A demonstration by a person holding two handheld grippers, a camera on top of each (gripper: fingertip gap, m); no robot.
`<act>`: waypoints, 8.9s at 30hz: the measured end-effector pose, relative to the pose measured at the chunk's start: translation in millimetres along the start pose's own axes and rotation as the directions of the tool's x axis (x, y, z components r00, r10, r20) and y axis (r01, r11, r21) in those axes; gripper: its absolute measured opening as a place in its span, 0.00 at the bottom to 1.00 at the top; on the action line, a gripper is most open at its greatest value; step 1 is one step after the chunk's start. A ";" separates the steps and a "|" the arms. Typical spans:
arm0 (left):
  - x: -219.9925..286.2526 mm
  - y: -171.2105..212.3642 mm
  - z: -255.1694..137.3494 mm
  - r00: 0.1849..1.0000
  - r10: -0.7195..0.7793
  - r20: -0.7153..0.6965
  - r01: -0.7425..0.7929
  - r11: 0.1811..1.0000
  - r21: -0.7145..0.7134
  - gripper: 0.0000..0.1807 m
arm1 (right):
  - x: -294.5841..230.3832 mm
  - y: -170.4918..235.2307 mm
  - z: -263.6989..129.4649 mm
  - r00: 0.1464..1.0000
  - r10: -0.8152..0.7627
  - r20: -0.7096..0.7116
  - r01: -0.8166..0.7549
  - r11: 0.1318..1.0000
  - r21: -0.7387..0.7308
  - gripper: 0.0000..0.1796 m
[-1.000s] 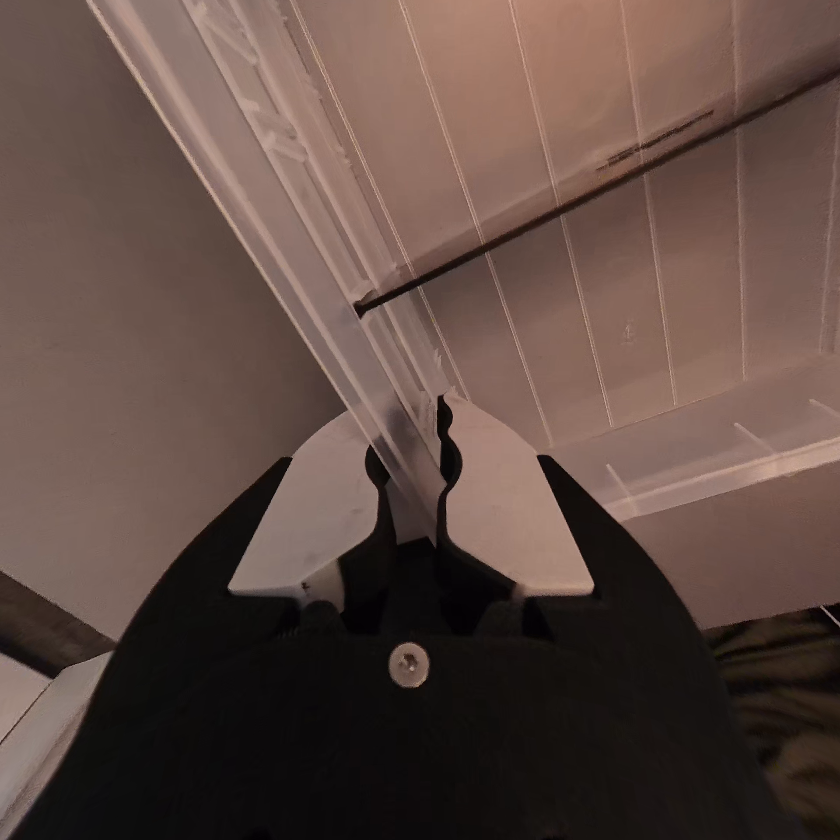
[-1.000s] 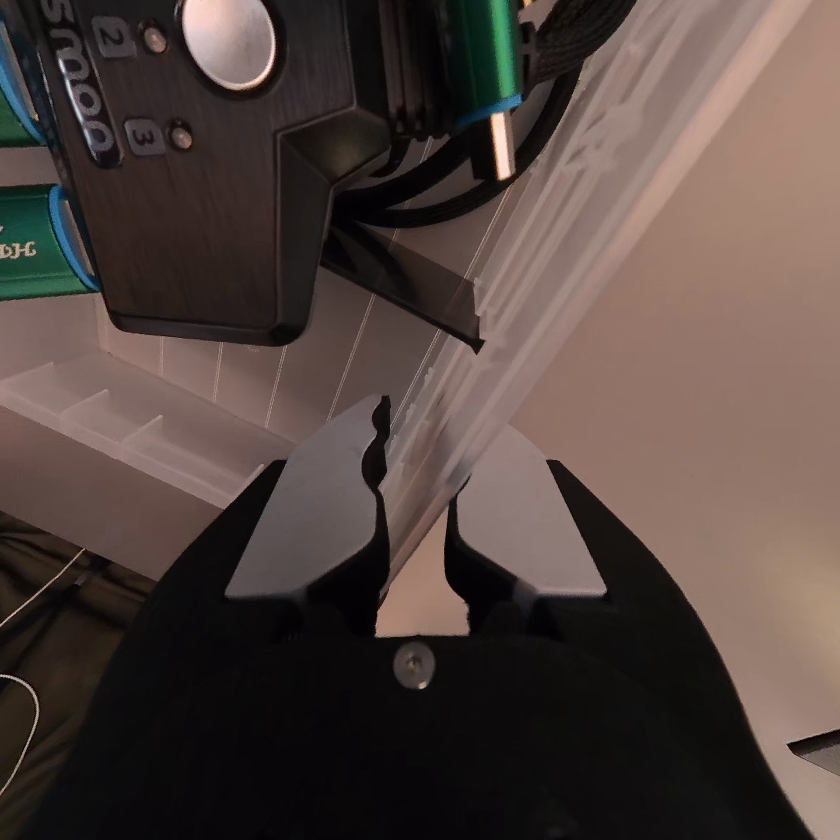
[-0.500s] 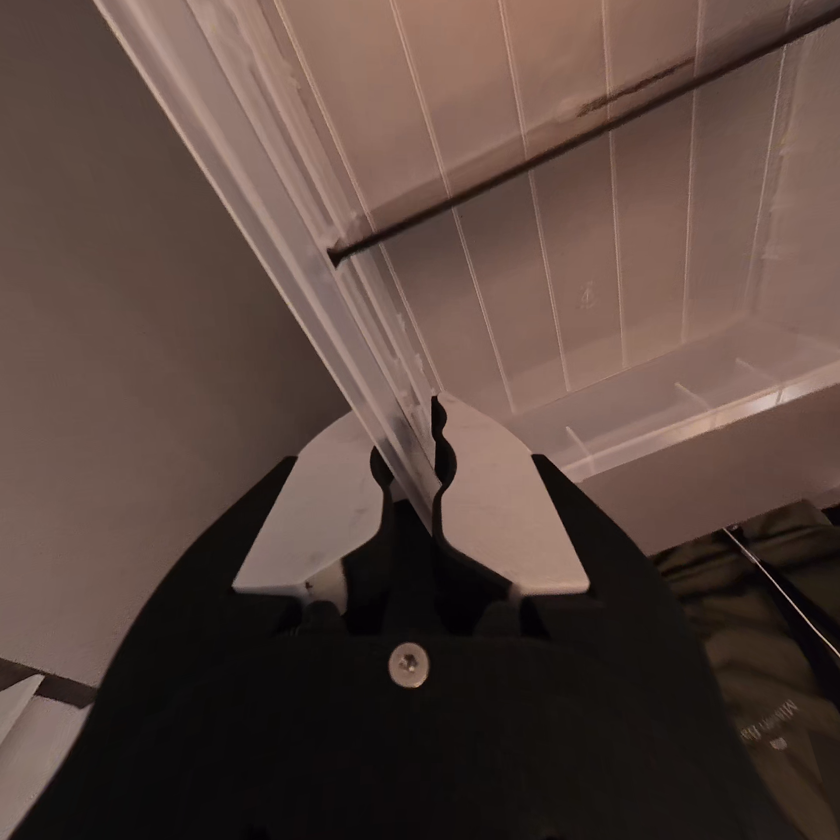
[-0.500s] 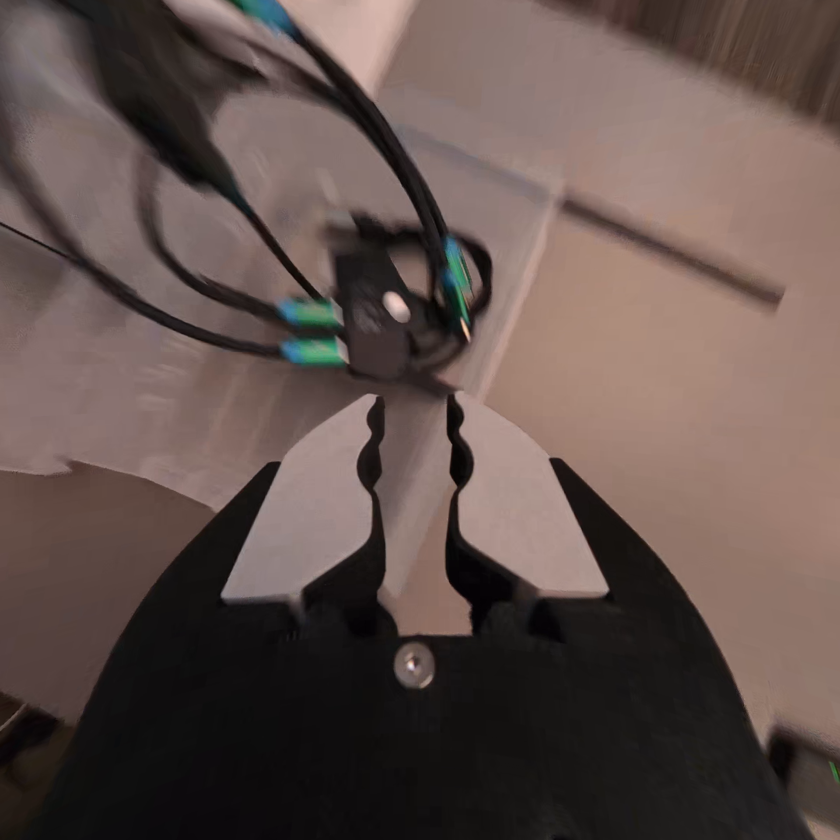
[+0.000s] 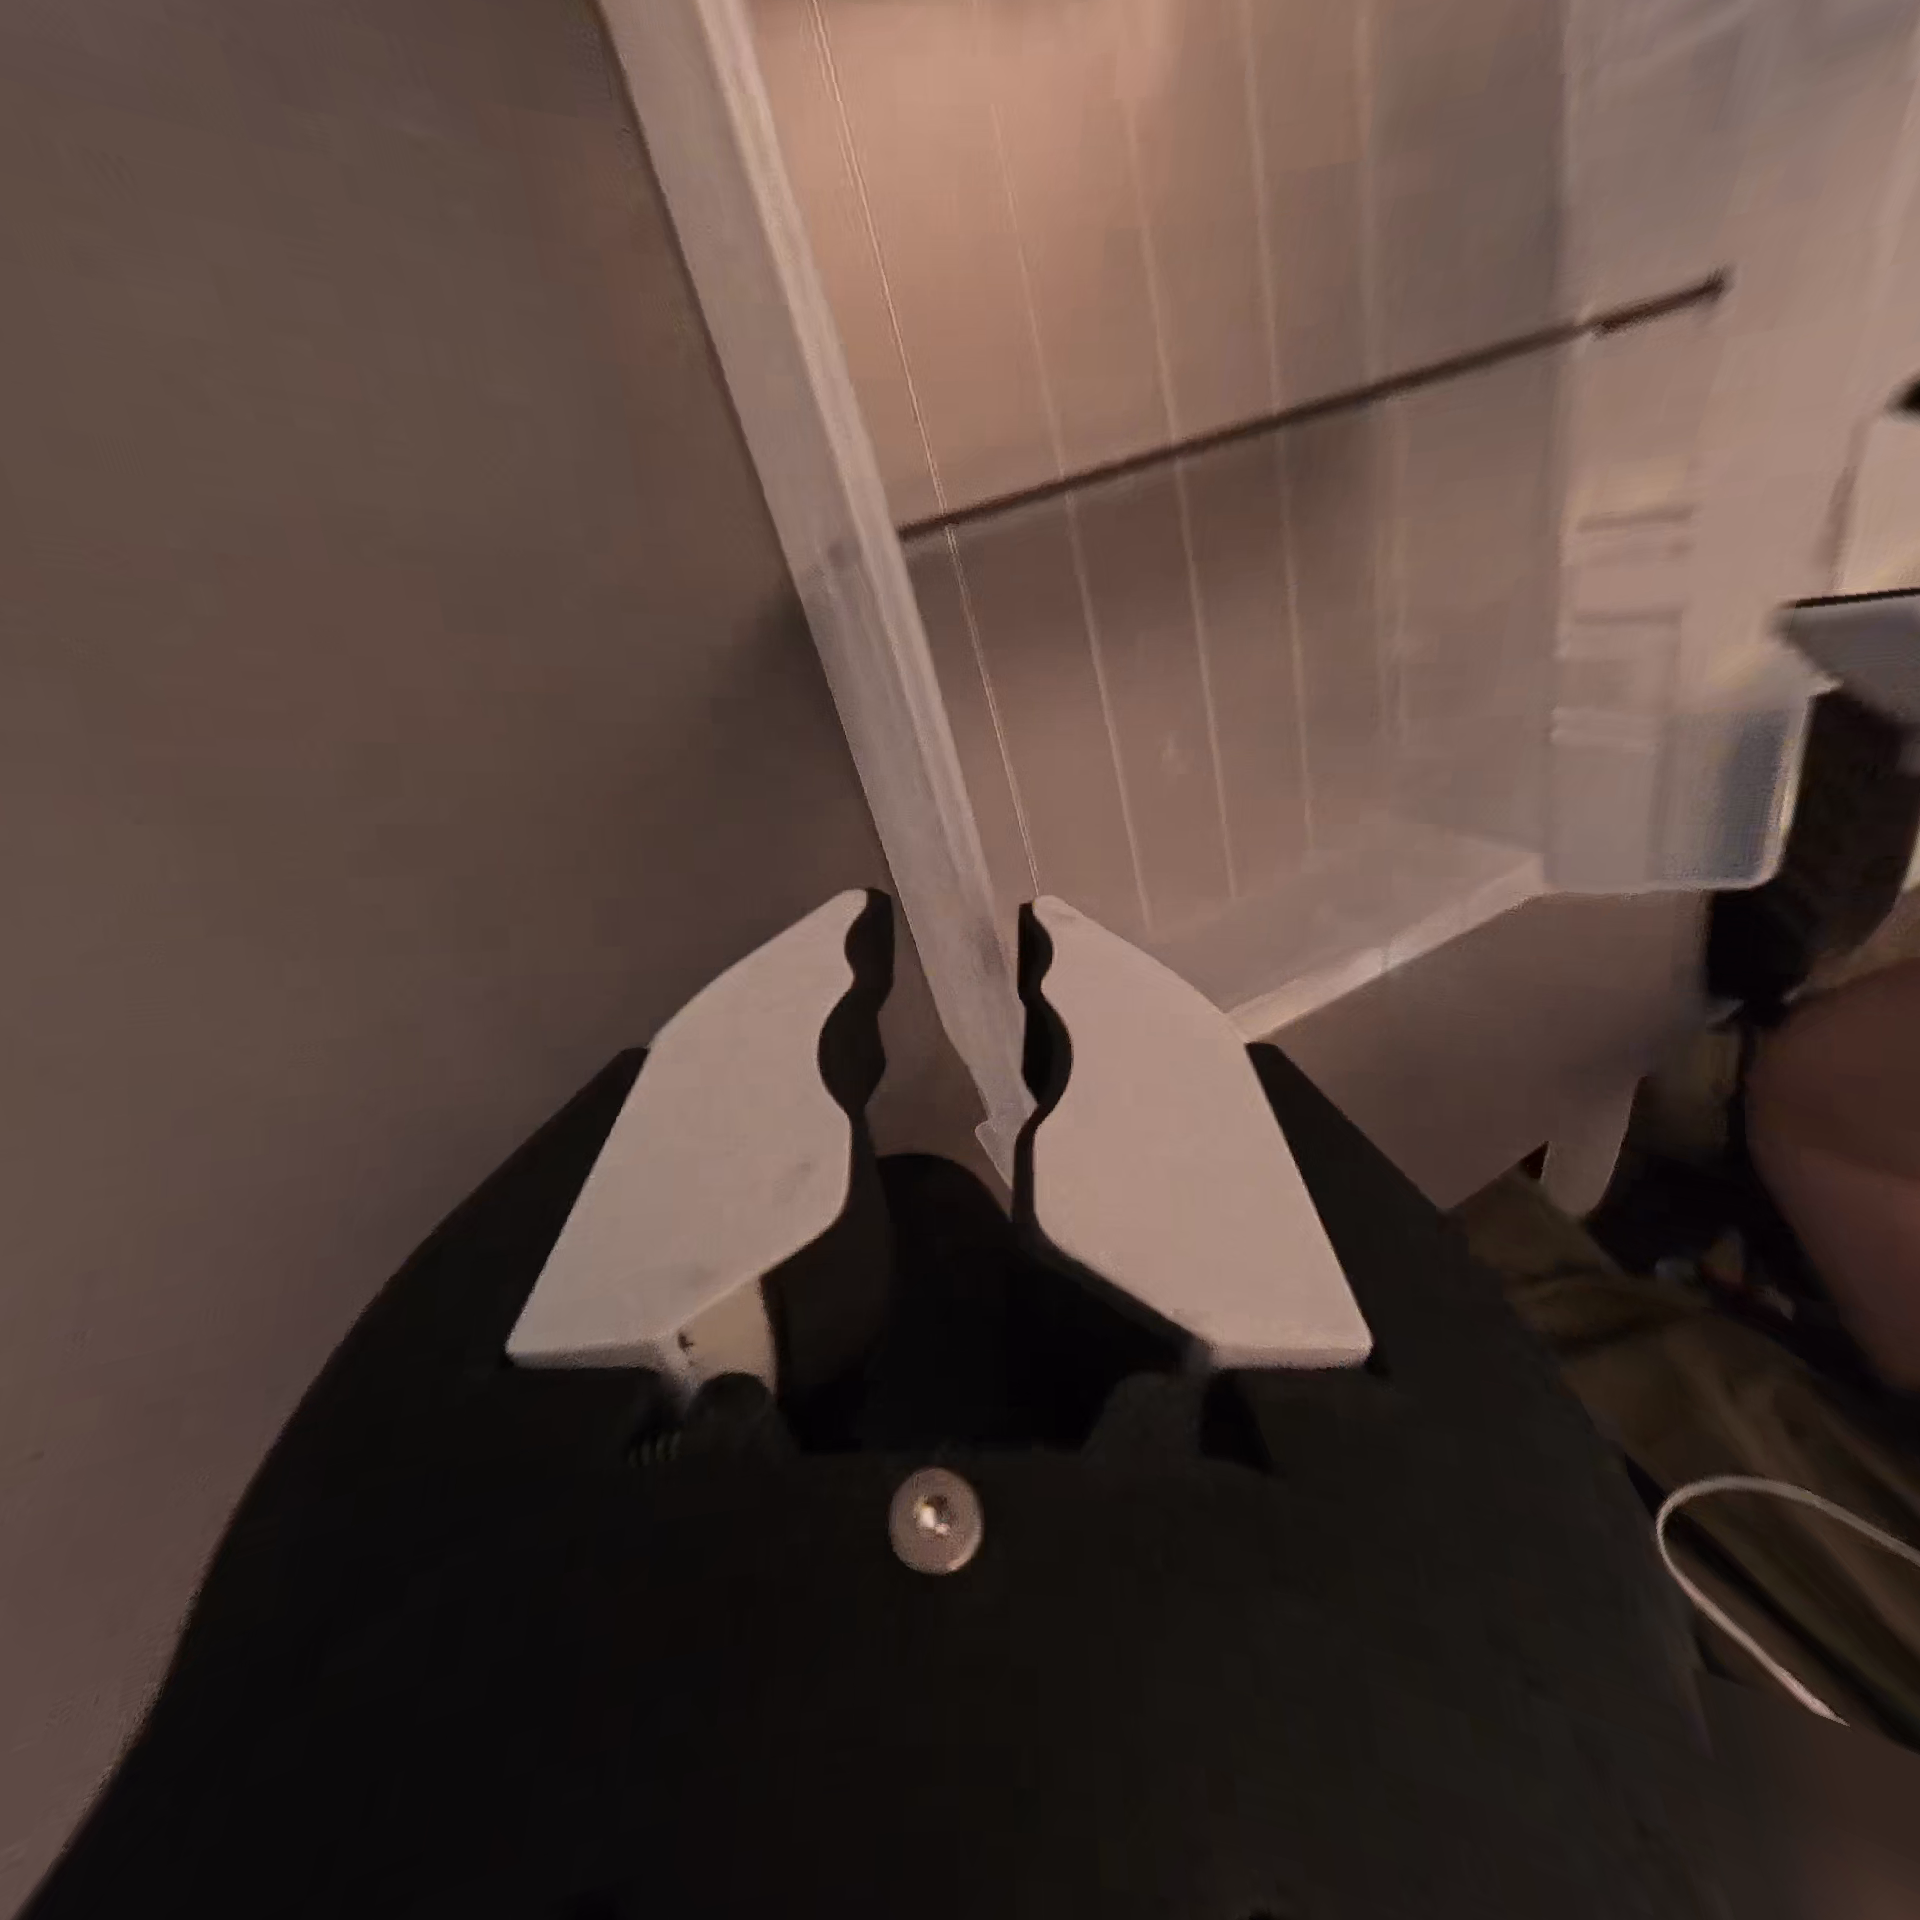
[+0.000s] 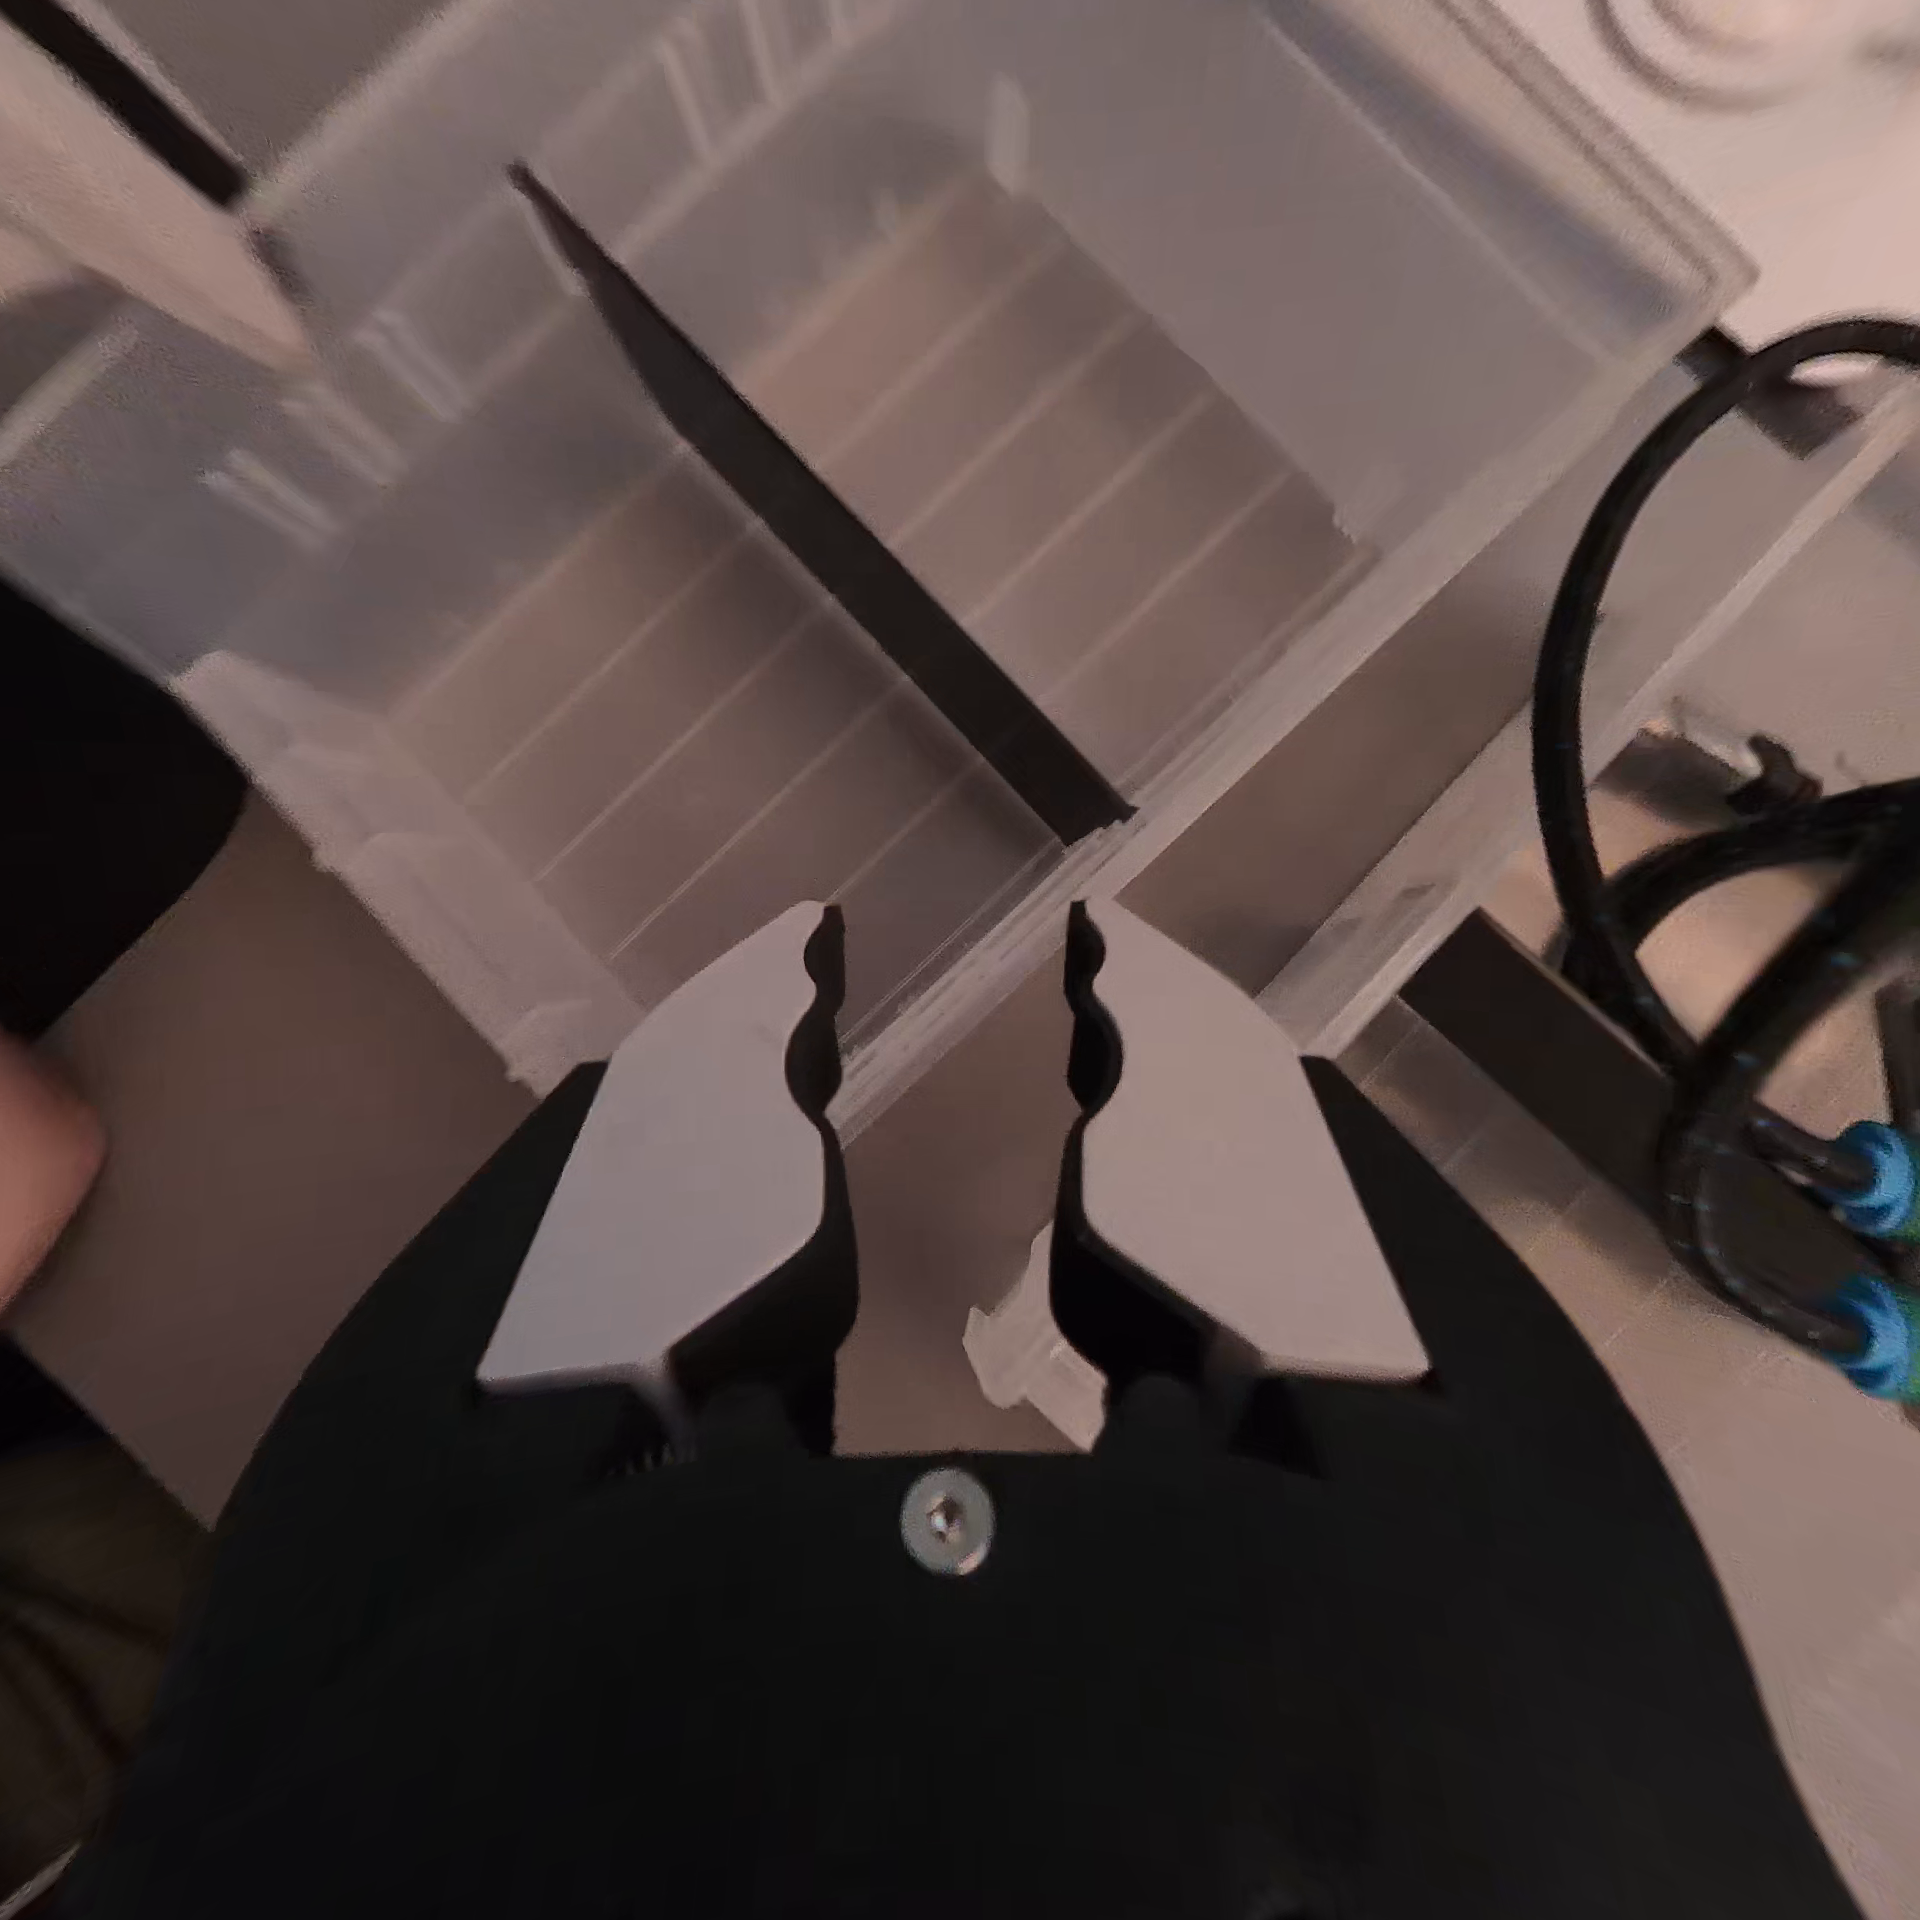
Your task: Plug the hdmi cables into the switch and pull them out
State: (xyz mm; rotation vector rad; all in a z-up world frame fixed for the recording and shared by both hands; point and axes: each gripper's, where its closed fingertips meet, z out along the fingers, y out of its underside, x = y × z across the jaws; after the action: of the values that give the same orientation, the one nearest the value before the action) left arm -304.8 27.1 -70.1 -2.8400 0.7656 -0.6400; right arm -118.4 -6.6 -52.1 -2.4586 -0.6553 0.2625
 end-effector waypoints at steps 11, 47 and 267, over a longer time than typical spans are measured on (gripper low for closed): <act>6.6 -2.3 -45.6 0.993 0.054 -0.103 -0.026 0.967 0.254 0.12 | 17.7 18.1 19.8 0.970 0.171 -0.173 -0.211 0.946 -0.248 0.23; 40.0 22.3 -248.3 0.989 -0.007 -0.150 0.145 0.292 0.945 0.36 | -20.5 -100.5 -4.0 0.990 0.118 0.072 -0.066 0.862 -0.502 0.02; 22.3 -110.7 -214.3 0.557 -0.175 0.812 -0.811 0.095 0.577 0.07 | 143.9 -52.3 -247.0 0.515 -0.066 -0.855 0.712 0.589 0.383 0.36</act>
State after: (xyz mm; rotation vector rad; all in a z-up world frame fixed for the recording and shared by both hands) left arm -330.3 107.9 156.8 -1.2248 0.5180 0.2137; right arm 64.3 -15.0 173.8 -1.3186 -0.5808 -0.6512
